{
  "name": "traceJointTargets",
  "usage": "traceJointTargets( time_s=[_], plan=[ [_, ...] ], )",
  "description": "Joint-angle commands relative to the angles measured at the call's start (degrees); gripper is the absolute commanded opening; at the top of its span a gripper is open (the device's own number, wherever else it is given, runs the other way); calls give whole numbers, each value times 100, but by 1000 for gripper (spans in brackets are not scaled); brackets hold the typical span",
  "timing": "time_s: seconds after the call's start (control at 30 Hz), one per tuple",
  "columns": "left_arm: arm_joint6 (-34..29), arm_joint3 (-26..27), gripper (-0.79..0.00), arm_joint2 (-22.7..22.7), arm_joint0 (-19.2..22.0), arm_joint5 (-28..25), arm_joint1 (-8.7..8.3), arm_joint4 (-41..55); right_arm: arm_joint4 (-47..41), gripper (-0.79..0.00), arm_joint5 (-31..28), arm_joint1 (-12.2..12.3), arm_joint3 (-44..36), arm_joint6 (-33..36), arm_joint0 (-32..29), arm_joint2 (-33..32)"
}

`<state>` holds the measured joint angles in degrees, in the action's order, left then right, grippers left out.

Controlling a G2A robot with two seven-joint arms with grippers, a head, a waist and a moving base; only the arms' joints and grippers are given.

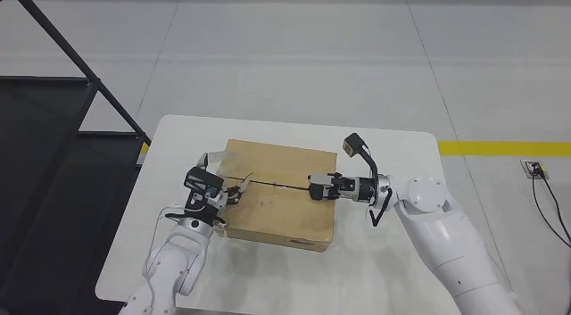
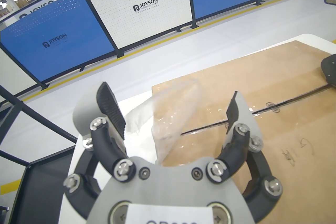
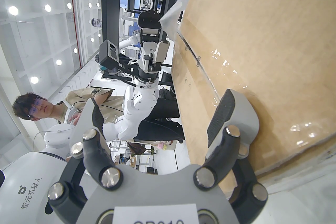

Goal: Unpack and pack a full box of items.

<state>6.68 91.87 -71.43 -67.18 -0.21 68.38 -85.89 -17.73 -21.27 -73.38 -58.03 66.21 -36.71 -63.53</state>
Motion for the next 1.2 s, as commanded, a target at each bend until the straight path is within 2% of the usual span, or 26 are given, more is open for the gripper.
traceJointTargets(
  time_s=[0.0,0.17,0.27,0.5,0.6,0.77,0.9,1.0,1.17],
  plan=[
    [-23,-15,0,36,15,-20,11,-25,0,0,0,0,0,0,0,0],
    [37,-5,0,65,17,35,40,-47,0,0,0,0,0,0,0,0],
    [165,175,0,-144,-110,162,40,186,0,0,0,0,0,0,0,0],
    [439,952,0,-1200,-844,-49,-63,808,0,0,0,0,0,0,0,0],
    [509,1075,0,-1695,-1104,-65,-108,847,0,0,0,0,0,0,0,0],
    [584,831,0,-2416,-1379,-97,-154,1099,0,0,0,0,0,0,0,0],
    [629,373,0,-2763,-1456,-450,-193,1212,0,0,0,0,0,0,0,0],
    [685,19,0,-2864,-1482,-747,-222,1096,0,0,0,0,0,0,0,0],
    [867,-386,0,-2822,-1401,-1665,-287,782,0,0,0,0,0,0,0,0]
  ],
)
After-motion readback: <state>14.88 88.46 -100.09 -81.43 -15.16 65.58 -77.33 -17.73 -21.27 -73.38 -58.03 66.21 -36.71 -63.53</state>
